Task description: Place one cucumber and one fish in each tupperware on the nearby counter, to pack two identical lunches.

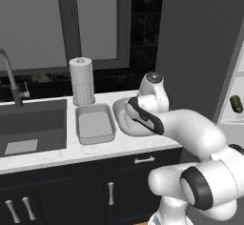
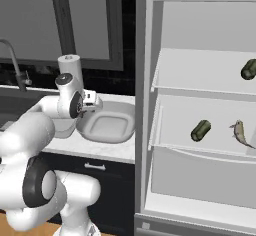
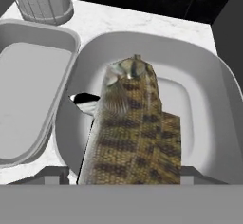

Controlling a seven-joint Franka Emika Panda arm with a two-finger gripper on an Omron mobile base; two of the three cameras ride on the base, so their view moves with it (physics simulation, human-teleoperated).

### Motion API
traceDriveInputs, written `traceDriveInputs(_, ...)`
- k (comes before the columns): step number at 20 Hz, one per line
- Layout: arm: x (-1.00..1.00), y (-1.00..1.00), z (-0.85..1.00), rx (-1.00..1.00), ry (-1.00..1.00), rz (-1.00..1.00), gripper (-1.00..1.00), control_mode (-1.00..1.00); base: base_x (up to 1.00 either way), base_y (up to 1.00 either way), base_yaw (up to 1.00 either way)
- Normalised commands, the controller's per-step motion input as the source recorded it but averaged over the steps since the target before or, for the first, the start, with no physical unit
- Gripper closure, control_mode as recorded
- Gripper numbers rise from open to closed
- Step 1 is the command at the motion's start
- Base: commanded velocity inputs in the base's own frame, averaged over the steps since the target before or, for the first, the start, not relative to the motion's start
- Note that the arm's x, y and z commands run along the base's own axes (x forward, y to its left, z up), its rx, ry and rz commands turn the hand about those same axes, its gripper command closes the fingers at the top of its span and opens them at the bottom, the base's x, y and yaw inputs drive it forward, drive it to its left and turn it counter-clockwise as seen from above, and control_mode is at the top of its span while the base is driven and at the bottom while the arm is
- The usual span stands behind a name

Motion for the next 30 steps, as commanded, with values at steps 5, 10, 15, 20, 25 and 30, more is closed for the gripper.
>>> traceDriveInputs(5,0.26,-0.03,-0.45,-0.03,0.09,-0.04,1.0,-1.0,0.0,0.0,0.0)
traceDriveInputs(10,0.33,0.0,-0.42,-0.04,0.02,-0.03,1.0,-1.0,0.0,0.0,0.0)
traceDriveInputs(15,0.22,-0.21,-0.38,-0.01,0.03,0.0,1.0,-1.0,0.0,0.0,0.0)
traceDriveInputs(20,0.26,-0.19,-0.26,0.0,0.0,0.0,1.0,-1.0,0.0,0.0,0.0)
traceDriveInputs(25,0.29,-0.15,-0.2,0.0,0.0,0.0,1.0,-1.0,0.0,0.0,0.0)
traceDriveInputs(30,0.19,-0.14,-0.21,0.0,0.0,0.0,1.0,-1.0,0.0,0.0,0.0)
